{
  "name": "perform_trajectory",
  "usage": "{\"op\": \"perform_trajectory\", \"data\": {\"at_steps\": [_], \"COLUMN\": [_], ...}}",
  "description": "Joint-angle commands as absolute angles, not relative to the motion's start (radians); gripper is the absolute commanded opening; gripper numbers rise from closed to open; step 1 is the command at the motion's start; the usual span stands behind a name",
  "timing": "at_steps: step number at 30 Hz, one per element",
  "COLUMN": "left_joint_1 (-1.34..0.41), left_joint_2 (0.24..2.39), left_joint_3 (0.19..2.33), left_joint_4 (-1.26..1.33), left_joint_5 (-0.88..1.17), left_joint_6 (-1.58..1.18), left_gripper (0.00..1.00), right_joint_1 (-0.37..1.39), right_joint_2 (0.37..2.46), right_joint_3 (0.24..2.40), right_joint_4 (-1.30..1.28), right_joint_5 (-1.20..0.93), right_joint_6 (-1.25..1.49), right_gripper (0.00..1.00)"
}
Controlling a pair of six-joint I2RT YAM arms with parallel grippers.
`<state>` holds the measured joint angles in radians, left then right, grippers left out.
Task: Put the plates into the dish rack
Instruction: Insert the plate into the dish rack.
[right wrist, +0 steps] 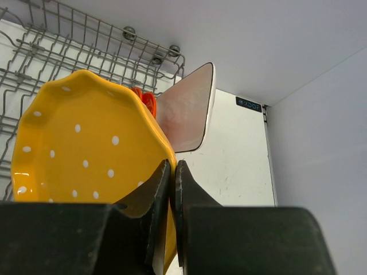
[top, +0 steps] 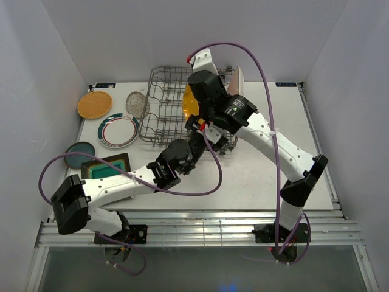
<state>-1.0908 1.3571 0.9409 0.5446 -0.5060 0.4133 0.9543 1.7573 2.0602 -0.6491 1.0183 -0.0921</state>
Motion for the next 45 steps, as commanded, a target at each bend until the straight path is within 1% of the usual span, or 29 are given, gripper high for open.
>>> {"op": "perform_trajectory", "data": {"at_steps": [1,3,6,7,10,12,14,15,18,19,20,22,23,27,31,40,45], "left_joint_1": [-1.055,-1.052,-1.051,-1.048,-1.045,-1.043,-1.043,-1.043,-1.043,-1.043,-1.043,-1.043,-1.043,-1.043,-1.043,-1.043,-1.045], "left_joint_2": [1.391,1.402,1.425,1.44,1.462,1.473,1.473,1.471,1.433,1.413,1.39,1.315,1.293,1.203,1.164,1.204,1.213], "left_joint_3": [1.002,1.012,1.028,1.041,1.06,1.065,1.06,1.054,0.99,0.958,0.887,0.826,0.781,0.712,0.684,0.689,0.676], "left_joint_4": [0.528,0.534,0.535,0.537,0.537,0.537,0.549,0.558,0.644,0.726,0.77,0.848,0.862,0.871,0.873,0.87,0.853], "left_joint_5": [-0.495,-0.492,-0.489,-0.501,-0.505,-0.511,-0.525,-0.534,-0.561,-0.56,-0.552,-0.522,-0.508,-0.451,-0.434,-0.423,-0.378], "left_joint_6": [0.39,0.385,0.373,0.368,0.367,0.365,0.365,0.367,0.388,0.394,0.4,0.403,0.402,0.39,0.394,0.416,0.408], "left_gripper": [0.9,0.9,0.85,0.81,0.78,0.74,0.65,0.64,0.65,0.65,0.65,0.66,0.66,0.7,0.72,0.7,0.7], "right_joint_1": [0.979,0.979,0.979,0.98,0.98,0.982,0.982,0.982,0.982,0.982,0.982,0.98,0.982,0.982,0.982,0.982,0.982], "right_joint_2": [1.715,1.718,1.724,1.724,1.726,1.726,1.723,1.721,1.715,1.713,1.712,1.706,1.704,1.712,1.718,1.732,1.74], "right_joint_3": [2.137,2.143,2.148,2.149,2.151,2.155,2.157,2.158,2.164,2.171,2.171,2.168,2.168,2.172,2.175,2.203,2.217], "right_joint_4": [-0.551,-0.555,-0.56,-0.56,-0.563,-0.568,-0.572,-0.575,-0.584,-0.587,-0.588,-0.589,-0.589,-0.589,-0.588,-0.617,-0.627], "right_joint_5": [1.039,1.034,1.034,1.029,1.022,1.02,1.017,1.016,1.02,1.02,1.02,1.025,1.025,1.04,1.034,1.005,0.991], "right_joint_6": [-0.06,-0.057,-0.055,-0.055,-0.051,-0.051,-0.046,-0.043,-0.032,-0.031,-0.029,-0.028,-0.028,-0.034,-0.034,-0.02,-0.014], "right_gripper": [0.08,0.08,0.08,0.08,0.08,0.08,0.08,0.08,0.08,0.08,0.08,0.08,0.08,0.08,0.08,0.08,0.08]}}
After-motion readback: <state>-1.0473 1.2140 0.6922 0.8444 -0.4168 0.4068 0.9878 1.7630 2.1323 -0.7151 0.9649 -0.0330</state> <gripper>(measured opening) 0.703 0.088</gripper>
